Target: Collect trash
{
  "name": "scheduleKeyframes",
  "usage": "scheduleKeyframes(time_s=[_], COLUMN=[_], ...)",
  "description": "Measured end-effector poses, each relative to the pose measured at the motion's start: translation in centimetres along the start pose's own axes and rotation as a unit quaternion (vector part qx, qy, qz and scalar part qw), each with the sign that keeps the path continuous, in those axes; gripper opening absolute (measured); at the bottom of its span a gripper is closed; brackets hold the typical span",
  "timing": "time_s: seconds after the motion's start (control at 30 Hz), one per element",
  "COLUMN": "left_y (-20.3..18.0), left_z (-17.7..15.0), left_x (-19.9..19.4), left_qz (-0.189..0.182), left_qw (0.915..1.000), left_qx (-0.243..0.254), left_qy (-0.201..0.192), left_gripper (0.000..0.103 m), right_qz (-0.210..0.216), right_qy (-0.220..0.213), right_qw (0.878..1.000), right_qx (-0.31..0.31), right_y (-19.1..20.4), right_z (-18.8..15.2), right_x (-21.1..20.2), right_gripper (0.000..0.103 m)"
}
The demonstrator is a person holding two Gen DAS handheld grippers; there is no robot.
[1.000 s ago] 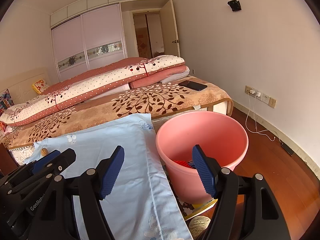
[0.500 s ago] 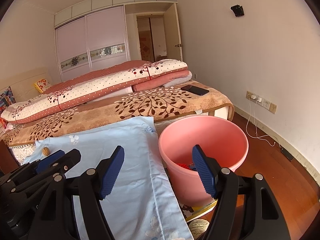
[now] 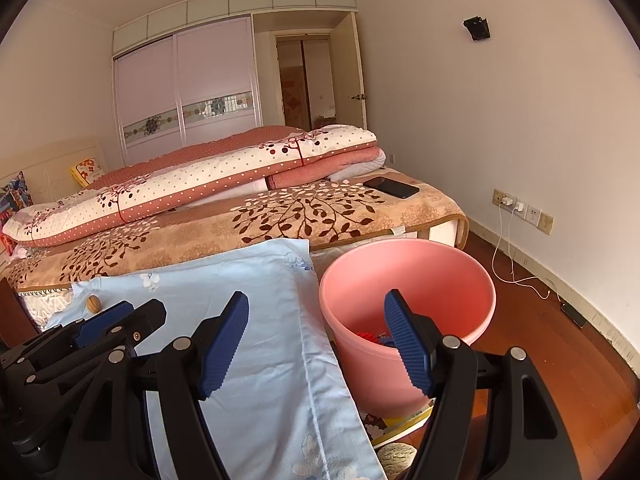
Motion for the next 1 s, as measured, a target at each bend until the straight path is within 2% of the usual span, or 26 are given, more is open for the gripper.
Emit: scheduleKeyframes(time_s=[1.0], left_y=[0.28], left_z=[-0.07], left_x=[0.05], left_qz=[0.004], left_qw=[1.0000], left_qx=[-0.001], left_qy=[-0.002], left_gripper=[0.034], right_qz=[0.000], right_qy=[0.003], right_qw=[1.000], right_qx=[-0.005], right_y=[0.13], right_z=[-0.50], right_x=[0.11], right_gripper=[0.069])
Point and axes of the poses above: each gripper's, at about its wrist camera, not at the fingertips, and x roughly the way its jaws point, y to its left, z to its top, the point moved 8 cm from there along x, roughly the way its jaws point, and after that the axes turned 15 degrees about -z, right-handed, at the moved point
